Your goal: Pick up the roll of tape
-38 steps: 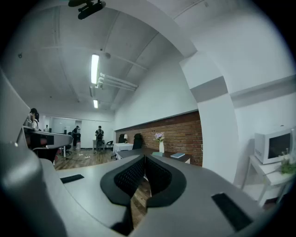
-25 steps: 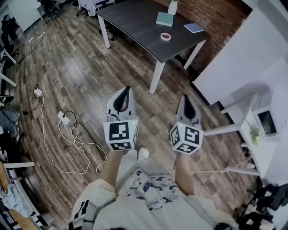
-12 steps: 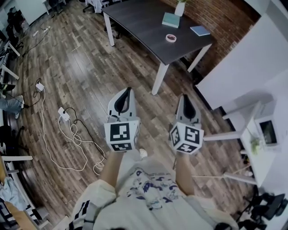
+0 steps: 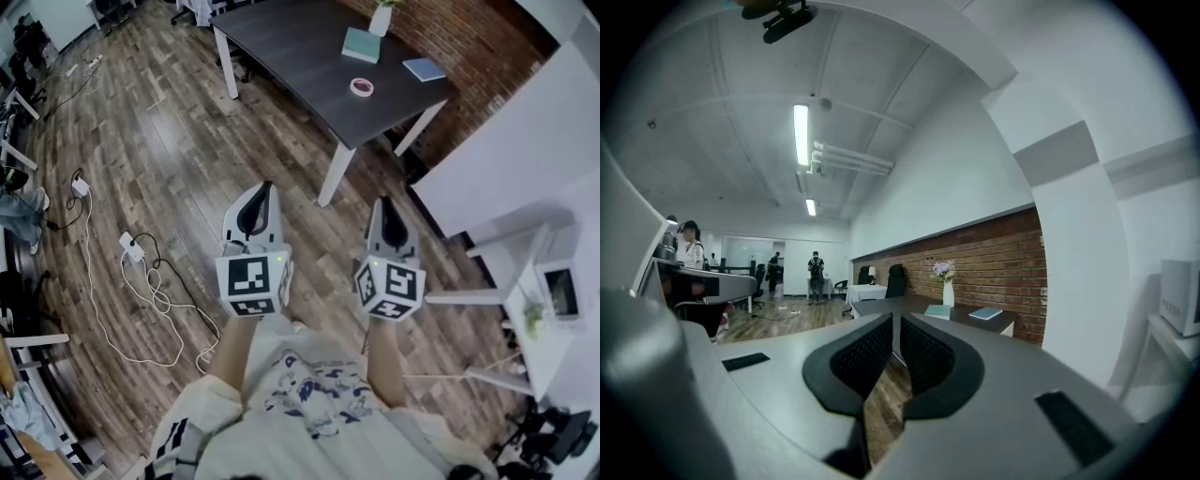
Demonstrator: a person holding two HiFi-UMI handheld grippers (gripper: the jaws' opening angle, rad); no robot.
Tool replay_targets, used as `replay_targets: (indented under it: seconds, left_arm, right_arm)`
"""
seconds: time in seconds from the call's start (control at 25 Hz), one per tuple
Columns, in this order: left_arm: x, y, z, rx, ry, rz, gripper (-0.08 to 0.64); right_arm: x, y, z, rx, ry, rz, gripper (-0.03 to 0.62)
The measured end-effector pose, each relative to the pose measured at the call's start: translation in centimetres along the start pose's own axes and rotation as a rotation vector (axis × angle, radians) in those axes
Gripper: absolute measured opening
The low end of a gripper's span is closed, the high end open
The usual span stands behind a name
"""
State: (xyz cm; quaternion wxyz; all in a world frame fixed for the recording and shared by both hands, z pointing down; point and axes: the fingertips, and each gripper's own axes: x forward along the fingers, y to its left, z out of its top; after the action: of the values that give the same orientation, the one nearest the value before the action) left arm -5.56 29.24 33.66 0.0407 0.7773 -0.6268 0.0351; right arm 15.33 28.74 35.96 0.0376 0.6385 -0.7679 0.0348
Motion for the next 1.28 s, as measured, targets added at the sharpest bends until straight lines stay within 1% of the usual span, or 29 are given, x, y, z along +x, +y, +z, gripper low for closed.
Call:
replay_targets:
  seconds: [0.28, 0.44, 0.56, 0.76, 0.92, 1.04, 1.2, 1.28]
  left_arm:
    - [7.6, 2.2, 1.0, -0.002, -0.013, -0.027, 0.003]
    - [11.9, 4.1, 2.0, -0.004, -0.014, -0.043, 0.002]
    - [15.2, 5.5, 2.4, -0.007, -0.013, -0.06, 0.003]
    - [19.8, 7.6, 3.0, 0.006, -0.015, -0.078, 0.003]
    - [22.6, 8.6, 2.8, 0.003, -0.005, -0.091, 0.003]
    - [24.1, 9.0, 2.2, -0.005, 0.012, -0.095, 0.003]
    - [25.9, 9.4, 1.3, -0.018, 0.043, -0.094, 0.003]
    - [26.9, 9.7, 0.9, -0.02, 0.053, -0.089, 0.003]
  right_arm:
    - [7.7, -0.2, 1.0, -0.006, -0.015, 0.009, 0.008]
    - [12.3, 0.0, 2.1, 0.002, -0.018, -0.003, 0.012]
    - [15.6, 0.4, 2.8, -0.005, -0.024, 0.001, 0.043]
    - [20.2, 0.4, 3.0, -0.008, -0.013, -0.016, 0.066]
    - [23.1, 0.3, 2.9, -0.018, 0.003, -0.018, 0.084]
    - [24.6, 0.1, 2.2, -0.022, 0.031, -0.019, 0.098]
    - [26.5, -0.2, 1.1, -0.023, 0.079, -0.006, 0.133]
    - [27.7, -0.4, 0.7, -0.021, 0.092, -0.002, 0.138]
